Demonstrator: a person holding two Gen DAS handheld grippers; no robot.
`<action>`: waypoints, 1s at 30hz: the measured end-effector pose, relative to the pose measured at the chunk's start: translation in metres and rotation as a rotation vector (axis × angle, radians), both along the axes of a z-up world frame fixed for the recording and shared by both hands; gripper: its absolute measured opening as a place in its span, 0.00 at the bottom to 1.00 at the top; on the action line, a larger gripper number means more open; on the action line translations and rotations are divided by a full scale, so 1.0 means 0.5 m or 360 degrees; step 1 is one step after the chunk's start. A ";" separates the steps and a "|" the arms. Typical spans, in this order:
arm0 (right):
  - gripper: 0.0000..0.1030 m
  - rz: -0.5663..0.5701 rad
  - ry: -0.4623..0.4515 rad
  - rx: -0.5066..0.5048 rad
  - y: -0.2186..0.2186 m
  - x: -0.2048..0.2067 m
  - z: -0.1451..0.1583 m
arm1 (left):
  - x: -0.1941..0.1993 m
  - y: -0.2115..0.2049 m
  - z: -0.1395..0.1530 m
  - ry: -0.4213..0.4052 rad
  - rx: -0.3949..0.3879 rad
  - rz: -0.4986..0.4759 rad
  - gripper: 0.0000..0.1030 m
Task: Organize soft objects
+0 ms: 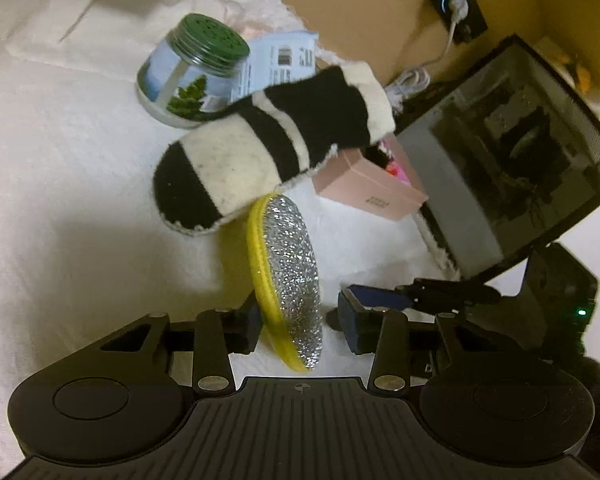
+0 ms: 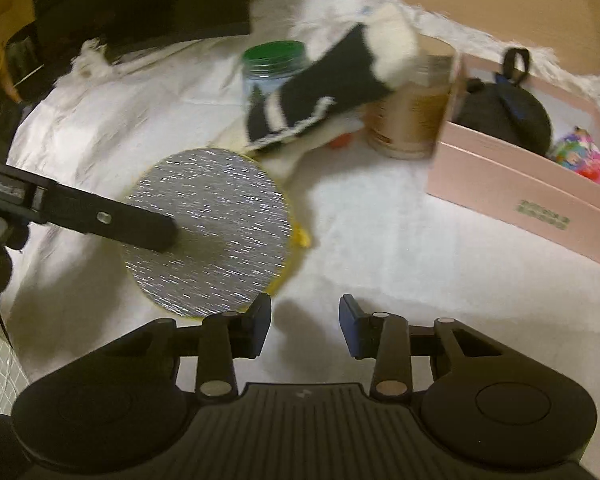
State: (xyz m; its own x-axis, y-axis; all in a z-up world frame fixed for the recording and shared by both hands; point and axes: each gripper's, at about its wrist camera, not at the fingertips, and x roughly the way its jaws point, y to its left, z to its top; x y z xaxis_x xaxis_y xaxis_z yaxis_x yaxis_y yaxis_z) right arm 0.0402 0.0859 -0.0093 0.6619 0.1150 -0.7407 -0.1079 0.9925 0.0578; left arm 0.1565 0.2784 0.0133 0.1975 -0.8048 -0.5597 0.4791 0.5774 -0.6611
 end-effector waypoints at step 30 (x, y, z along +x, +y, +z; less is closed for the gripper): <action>0.62 -0.0462 -0.0036 0.0449 -0.026 0.240 0.071 | 0.004 0.152 0.100 -0.0270 0.0161 0.0822 0.18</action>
